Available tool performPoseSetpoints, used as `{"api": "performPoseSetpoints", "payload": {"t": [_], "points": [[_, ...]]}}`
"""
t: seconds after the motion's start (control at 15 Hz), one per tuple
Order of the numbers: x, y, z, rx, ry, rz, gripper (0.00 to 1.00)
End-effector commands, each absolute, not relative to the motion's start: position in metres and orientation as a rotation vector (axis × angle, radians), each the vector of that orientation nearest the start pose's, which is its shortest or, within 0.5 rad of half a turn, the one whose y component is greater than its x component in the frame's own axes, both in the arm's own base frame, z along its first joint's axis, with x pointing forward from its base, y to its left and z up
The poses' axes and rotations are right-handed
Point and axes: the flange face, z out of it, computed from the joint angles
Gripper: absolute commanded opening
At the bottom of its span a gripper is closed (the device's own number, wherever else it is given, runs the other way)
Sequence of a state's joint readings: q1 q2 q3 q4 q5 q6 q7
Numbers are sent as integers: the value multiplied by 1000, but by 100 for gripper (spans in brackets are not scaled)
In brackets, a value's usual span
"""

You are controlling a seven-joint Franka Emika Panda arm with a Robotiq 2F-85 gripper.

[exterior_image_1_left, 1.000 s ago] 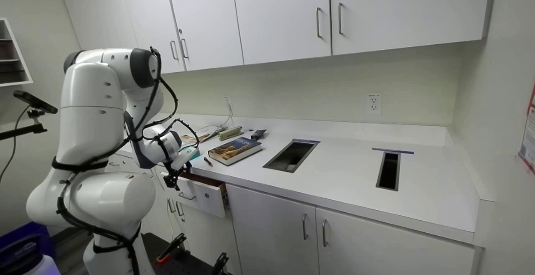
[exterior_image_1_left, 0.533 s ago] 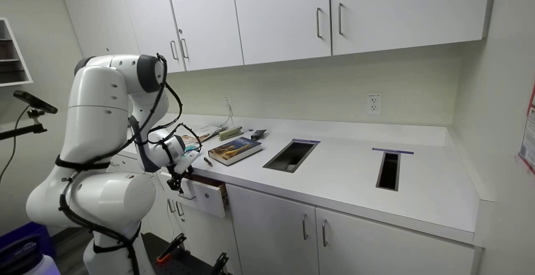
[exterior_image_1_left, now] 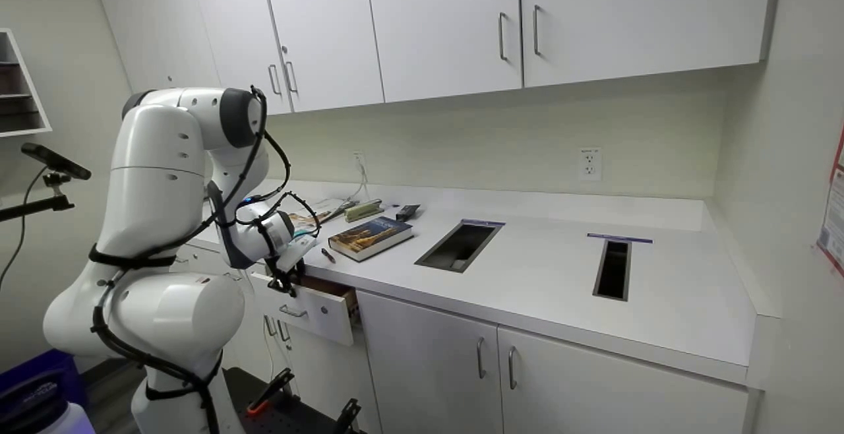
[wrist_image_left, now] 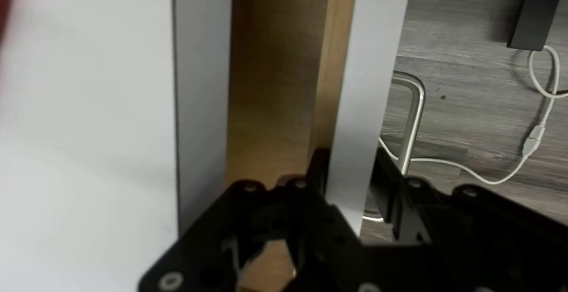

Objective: Open the first drawer from the right and then put the pen inside it

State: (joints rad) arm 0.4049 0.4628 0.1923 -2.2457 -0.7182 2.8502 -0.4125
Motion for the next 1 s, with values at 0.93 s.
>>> {"api": "performPoseSetpoints", "payload": {"t": [0.93], "points": [[271, 367, 171, 2189, 2288, 232, 7]]}}
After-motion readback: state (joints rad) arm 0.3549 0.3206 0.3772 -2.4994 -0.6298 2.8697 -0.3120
